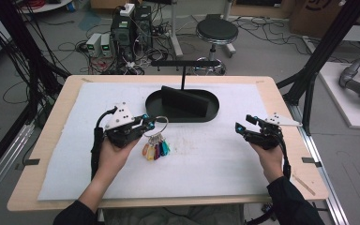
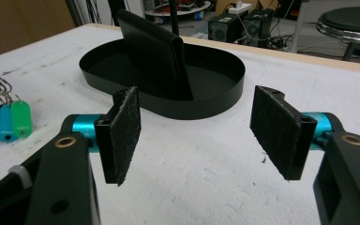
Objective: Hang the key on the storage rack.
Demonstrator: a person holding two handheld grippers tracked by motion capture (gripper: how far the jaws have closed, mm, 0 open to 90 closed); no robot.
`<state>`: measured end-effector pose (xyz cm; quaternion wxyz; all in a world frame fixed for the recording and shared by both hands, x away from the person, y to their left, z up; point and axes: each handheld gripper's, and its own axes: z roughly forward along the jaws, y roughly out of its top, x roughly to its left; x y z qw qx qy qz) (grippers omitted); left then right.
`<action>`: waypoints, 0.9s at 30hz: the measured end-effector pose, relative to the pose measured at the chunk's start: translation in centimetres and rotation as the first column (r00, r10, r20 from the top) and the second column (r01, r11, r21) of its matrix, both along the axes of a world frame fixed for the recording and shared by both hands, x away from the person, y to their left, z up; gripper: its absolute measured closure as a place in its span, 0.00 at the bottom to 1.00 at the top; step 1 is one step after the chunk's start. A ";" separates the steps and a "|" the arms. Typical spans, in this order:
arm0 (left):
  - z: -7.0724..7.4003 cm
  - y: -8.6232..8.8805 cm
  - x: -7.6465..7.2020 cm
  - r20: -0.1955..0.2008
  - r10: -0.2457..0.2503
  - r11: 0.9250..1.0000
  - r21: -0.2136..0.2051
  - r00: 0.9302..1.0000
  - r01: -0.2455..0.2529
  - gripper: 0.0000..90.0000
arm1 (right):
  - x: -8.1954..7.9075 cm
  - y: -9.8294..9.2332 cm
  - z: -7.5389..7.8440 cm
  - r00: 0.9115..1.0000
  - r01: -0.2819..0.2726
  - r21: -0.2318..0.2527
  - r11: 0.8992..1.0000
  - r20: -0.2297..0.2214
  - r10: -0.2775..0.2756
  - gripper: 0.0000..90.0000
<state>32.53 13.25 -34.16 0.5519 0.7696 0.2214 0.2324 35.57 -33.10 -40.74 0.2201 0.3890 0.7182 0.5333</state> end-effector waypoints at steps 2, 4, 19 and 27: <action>0.4 0.0 0.1 0.002 0.005 1.000 -0.006 1.000 -0.005 0.96 | -0.1 0.0 0.1 1.000 0.001 0.001 1.000 0.004 -0.001 0.39; 0.9 0.0 0.2 0.009 0.008 1.000 -0.007 1.000 -0.008 0.96 | -0.1 0.0 0.1 1.000 -0.002 0.000 1.000 0.009 0.002 0.39; 3.5 -0.3 1.6 0.053 0.041 0.999 -0.019 0.998 -0.040 0.96 | 0.0 0.0 0.0 1.000 -0.003 0.002 1.000 0.008 0.003 0.39; 4.9 -0.7 2.6 0.076 0.056 0.998 -0.013 0.996 -0.055 0.96 | 0.0 -0.1 0.0 1.000 -0.003 0.004 1.000 0.008 0.003 0.39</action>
